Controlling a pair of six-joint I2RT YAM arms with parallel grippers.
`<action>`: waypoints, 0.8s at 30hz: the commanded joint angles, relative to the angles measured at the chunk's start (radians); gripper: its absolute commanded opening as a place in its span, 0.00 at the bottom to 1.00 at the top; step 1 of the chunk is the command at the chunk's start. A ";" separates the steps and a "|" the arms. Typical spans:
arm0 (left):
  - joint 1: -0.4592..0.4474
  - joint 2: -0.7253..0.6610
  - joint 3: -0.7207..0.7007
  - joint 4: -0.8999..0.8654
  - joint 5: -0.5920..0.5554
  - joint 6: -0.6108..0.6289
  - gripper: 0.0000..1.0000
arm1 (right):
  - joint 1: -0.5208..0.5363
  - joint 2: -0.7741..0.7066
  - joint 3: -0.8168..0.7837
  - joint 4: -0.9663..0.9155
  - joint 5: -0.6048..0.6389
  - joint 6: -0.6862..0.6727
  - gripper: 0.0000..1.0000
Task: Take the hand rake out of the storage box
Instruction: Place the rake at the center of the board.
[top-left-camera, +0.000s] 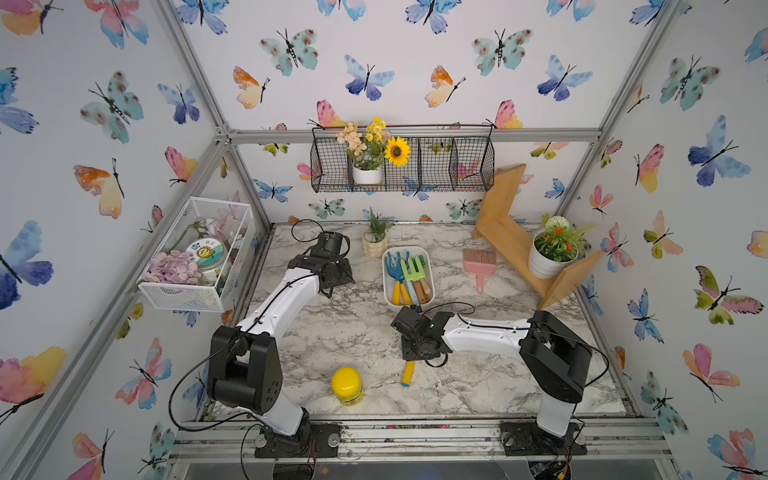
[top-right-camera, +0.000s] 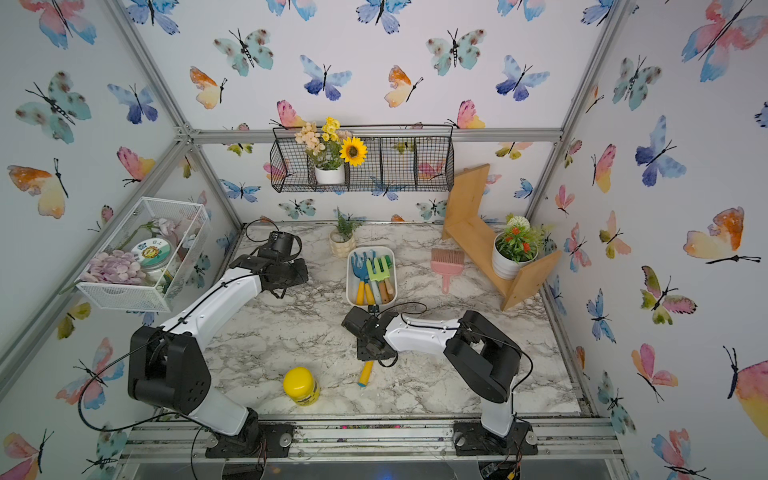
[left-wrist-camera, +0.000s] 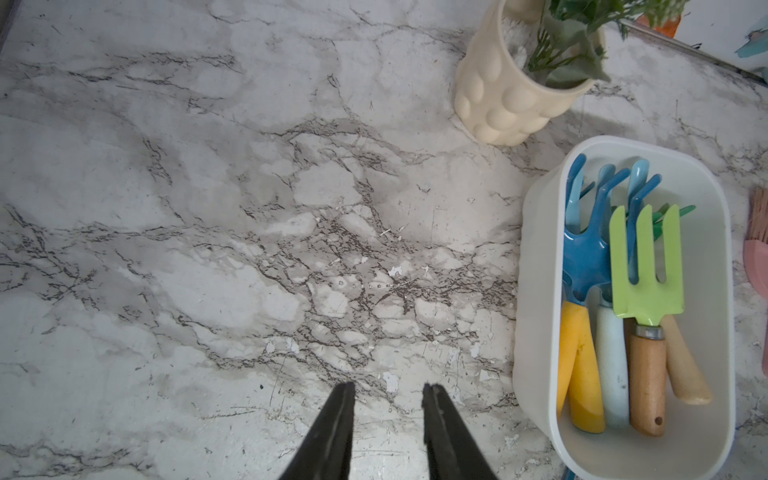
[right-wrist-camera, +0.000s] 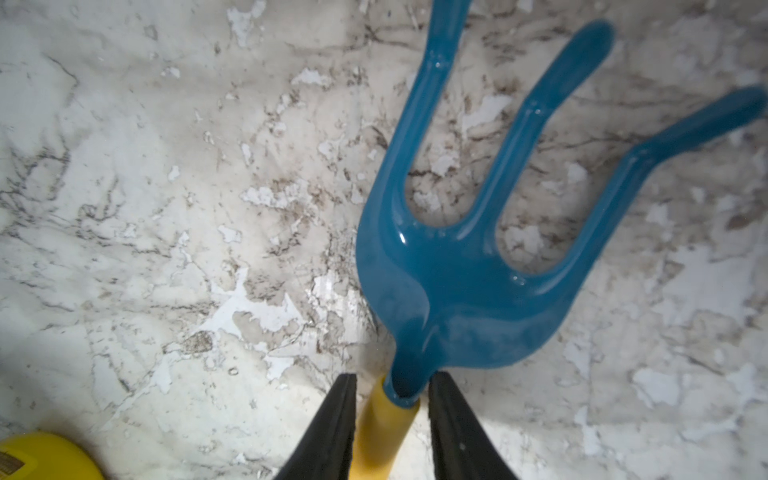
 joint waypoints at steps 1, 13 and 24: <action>0.005 -0.029 0.006 0.001 0.017 0.015 0.33 | 0.004 0.022 0.029 -0.049 0.032 -0.041 0.35; 0.004 -0.016 0.024 -0.001 0.025 0.013 0.33 | 0.002 0.038 0.040 -0.090 0.060 -0.094 0.25; 0.004 -0.015 0.021 0.001 0.027 0.013 0.33 | -0.019 0.034 0.039 -0.055 0.079 -0.046 0.22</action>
